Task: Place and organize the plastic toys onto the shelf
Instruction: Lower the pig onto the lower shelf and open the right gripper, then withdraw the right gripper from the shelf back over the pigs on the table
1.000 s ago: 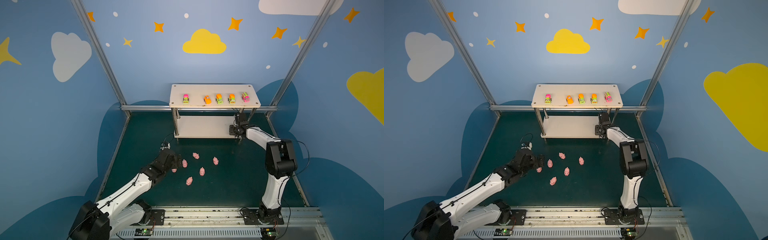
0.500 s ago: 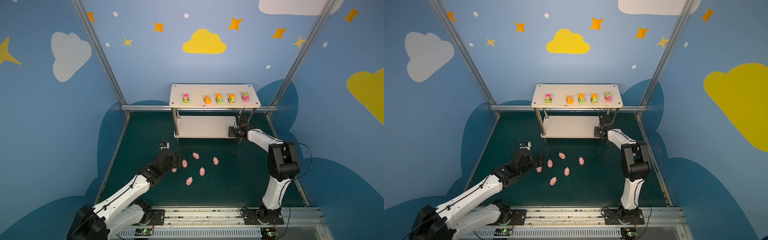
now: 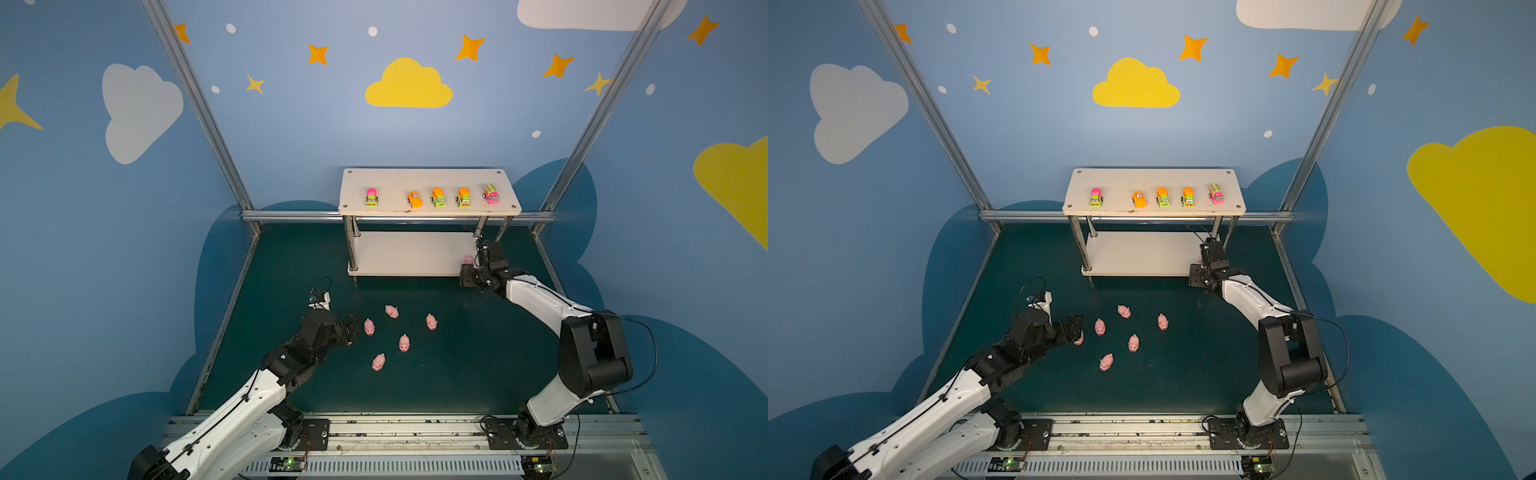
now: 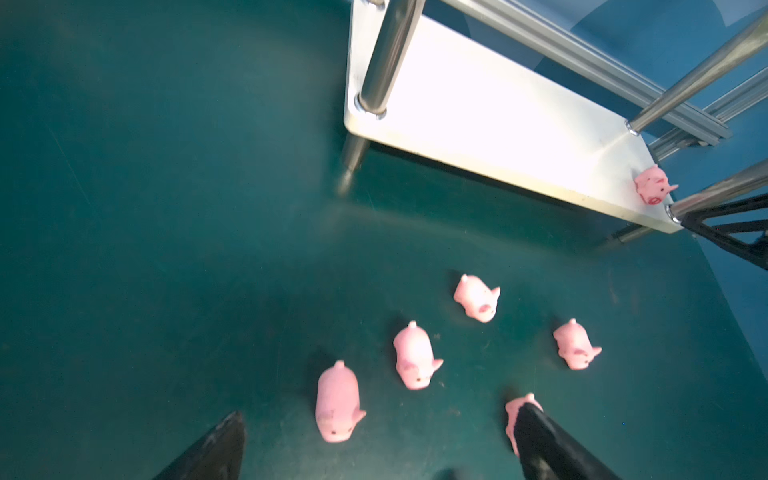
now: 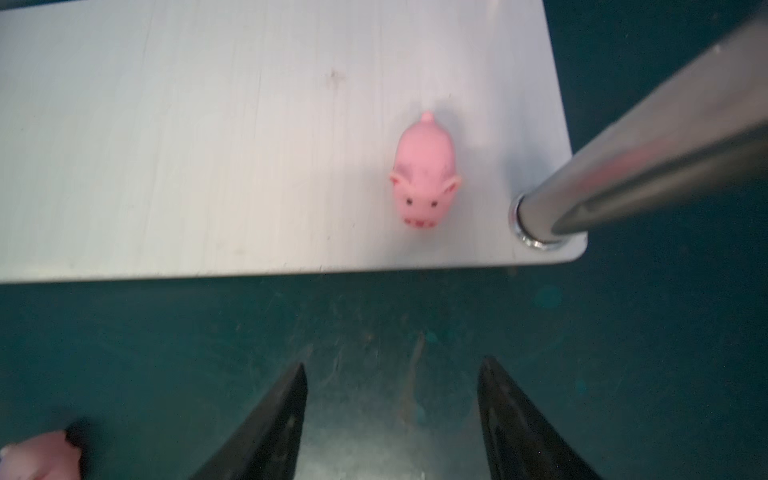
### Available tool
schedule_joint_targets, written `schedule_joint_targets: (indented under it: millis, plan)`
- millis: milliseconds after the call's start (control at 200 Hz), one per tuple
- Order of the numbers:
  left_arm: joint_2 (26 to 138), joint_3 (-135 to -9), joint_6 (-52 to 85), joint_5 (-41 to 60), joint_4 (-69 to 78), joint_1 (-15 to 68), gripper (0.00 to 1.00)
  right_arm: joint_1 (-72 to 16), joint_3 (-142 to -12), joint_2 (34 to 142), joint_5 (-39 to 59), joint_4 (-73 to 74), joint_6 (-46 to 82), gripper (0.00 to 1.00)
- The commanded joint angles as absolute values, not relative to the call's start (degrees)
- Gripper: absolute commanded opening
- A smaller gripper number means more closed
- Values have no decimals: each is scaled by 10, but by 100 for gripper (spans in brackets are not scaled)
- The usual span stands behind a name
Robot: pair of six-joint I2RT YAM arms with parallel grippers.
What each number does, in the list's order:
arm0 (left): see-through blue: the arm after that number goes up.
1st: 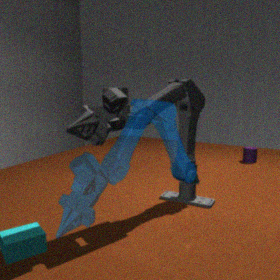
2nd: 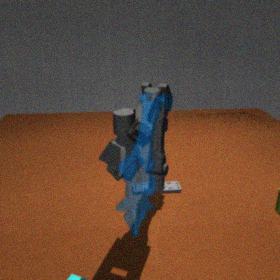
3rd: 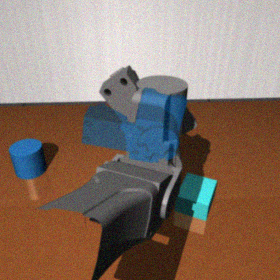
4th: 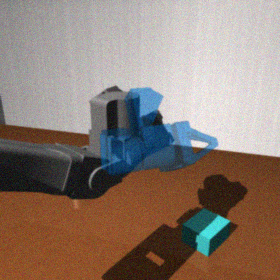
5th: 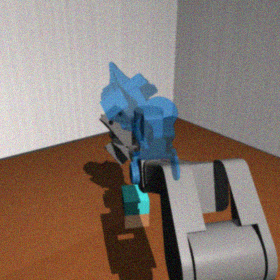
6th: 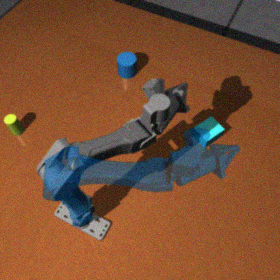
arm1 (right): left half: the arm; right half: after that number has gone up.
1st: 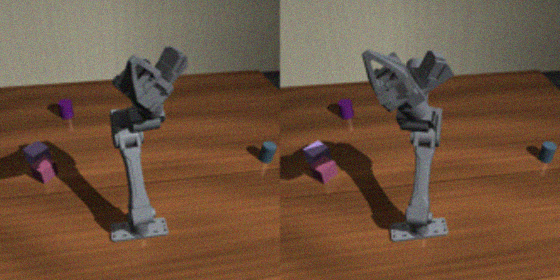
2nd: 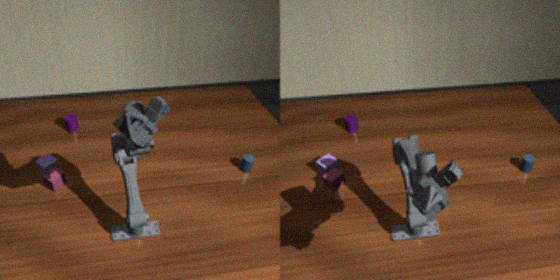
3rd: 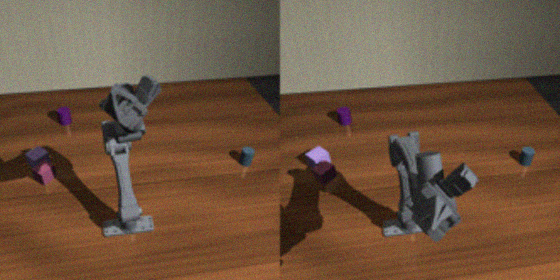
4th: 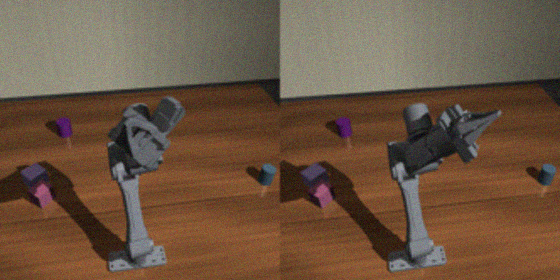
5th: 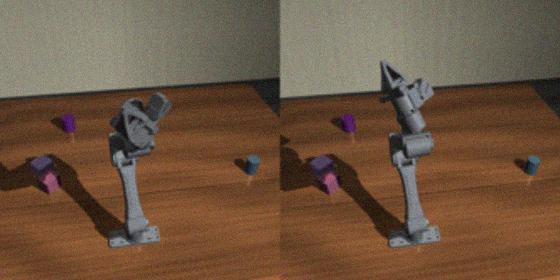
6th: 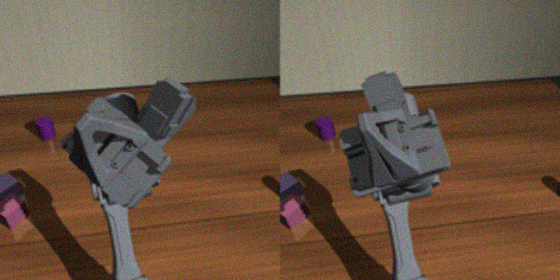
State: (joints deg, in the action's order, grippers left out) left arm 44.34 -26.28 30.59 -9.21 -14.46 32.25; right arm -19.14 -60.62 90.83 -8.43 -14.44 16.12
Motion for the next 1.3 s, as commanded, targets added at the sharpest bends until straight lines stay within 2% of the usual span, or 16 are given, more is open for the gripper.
schedule_joint_targets:
  millis: [0,315,536,686,981,1297]
  plan:
    - [416,-243,325,-68,-152,321,100,-210,-569,860,-78,-148,182,65]
    - [363,-210,353,-36,-159,354,100,-331,-447,726,-96,-130,218,67]
    - [371,-214,381,-89,-168,443,100,-411,-322,620,-120,-78,286,67]
    - [373,-212,410,-138,-167,512,100,-457,-283,583,-149,-77,306,67]
    - [408,-221,438,-226,-180,613,100,-504,-267,624,-174,-40,319,67]
    - [412,-221,432,-253,-193,625,100,-512,-270,721,-201,55,307,67]
